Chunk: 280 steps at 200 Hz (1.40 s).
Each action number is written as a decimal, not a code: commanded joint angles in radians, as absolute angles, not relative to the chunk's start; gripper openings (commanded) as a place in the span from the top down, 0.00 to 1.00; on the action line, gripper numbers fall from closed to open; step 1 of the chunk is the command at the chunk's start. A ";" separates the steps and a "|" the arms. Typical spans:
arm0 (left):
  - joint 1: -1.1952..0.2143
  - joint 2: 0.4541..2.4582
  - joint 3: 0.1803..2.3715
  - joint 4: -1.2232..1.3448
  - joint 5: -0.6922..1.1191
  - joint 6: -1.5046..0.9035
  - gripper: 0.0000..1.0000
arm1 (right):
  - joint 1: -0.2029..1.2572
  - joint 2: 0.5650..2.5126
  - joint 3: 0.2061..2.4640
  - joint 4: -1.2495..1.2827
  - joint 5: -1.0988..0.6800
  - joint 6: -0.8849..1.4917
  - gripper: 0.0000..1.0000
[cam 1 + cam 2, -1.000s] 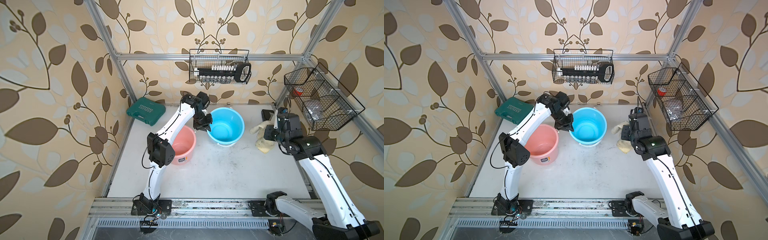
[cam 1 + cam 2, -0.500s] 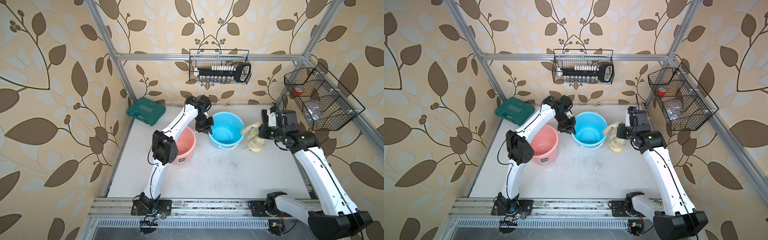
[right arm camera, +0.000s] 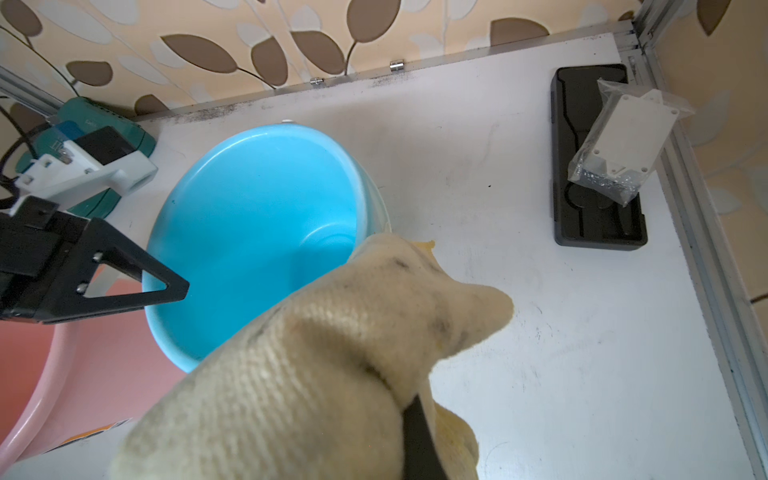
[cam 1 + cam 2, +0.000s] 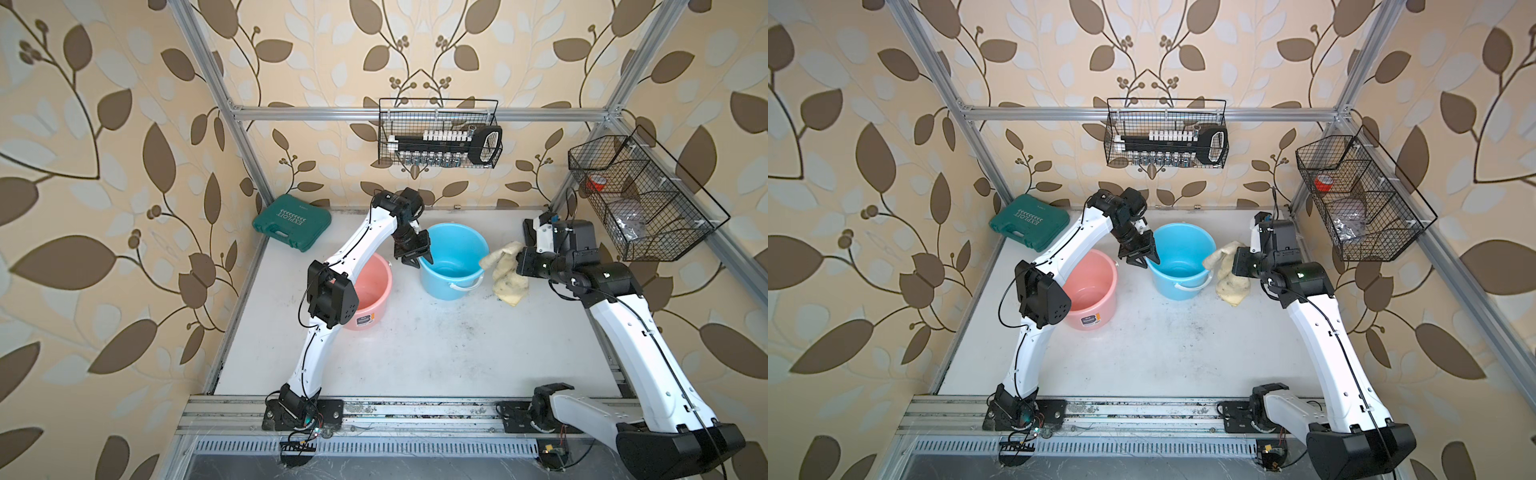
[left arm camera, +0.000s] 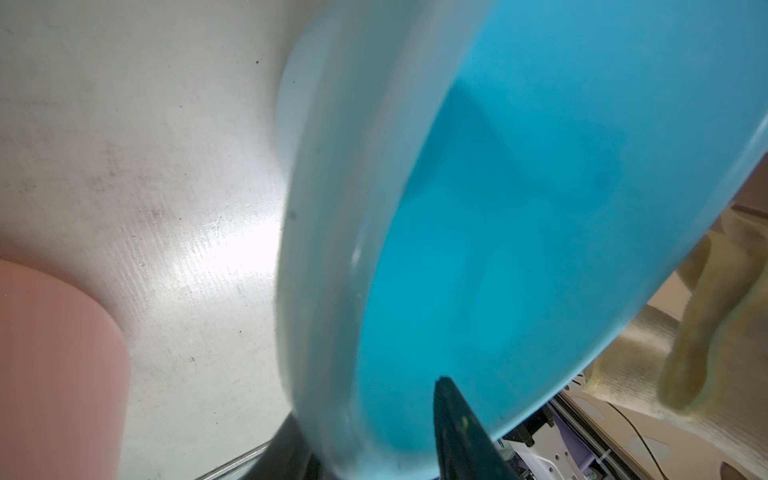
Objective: Wipe the inside of the bucket with a cloth
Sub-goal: Place the bucket at the center of the board, then pick up the bucket from the center of the board.
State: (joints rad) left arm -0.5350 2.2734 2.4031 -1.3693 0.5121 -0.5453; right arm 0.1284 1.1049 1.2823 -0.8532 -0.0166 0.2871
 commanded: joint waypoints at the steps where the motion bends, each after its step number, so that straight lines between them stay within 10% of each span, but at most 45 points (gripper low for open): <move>1: -0.530 2.203 2.416 -1.337 0.469 -0.515 0.41 | 0.125 1.064 1.271 -0.811 -0.066 0.281 1.00; 34: -0.522 2.089 2.413 -1.341 0.333 -0.483 0.01 | 0.129 1.069 1.316 -0.813 -0.135 0.293 1.00; 98: -0.399 1.739 2.135 -1.333 0.015 -0.497 0.01 | 0.392 1.193 1.476 -0.859 -0.040 0.307 1.00; 162: -0.119 1.416 1.704 -1.247 0.084 -0.441 0.01 | 0.672 1.374 1.626 -0.833 0.028 0.326 1.00; 280: -0.041 1.545 1.573 -1.162 0.075 -0.286 0.05 | 0.783 1.556 1.677 -0.778 0.017 0.361 1.00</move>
State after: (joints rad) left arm -0.0532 1.5108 1.5375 -1.1877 0.0933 -0.3382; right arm 0.7788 1.5257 1.6394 -0.8074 0.0223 0.3416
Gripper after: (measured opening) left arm 0.961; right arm 0.050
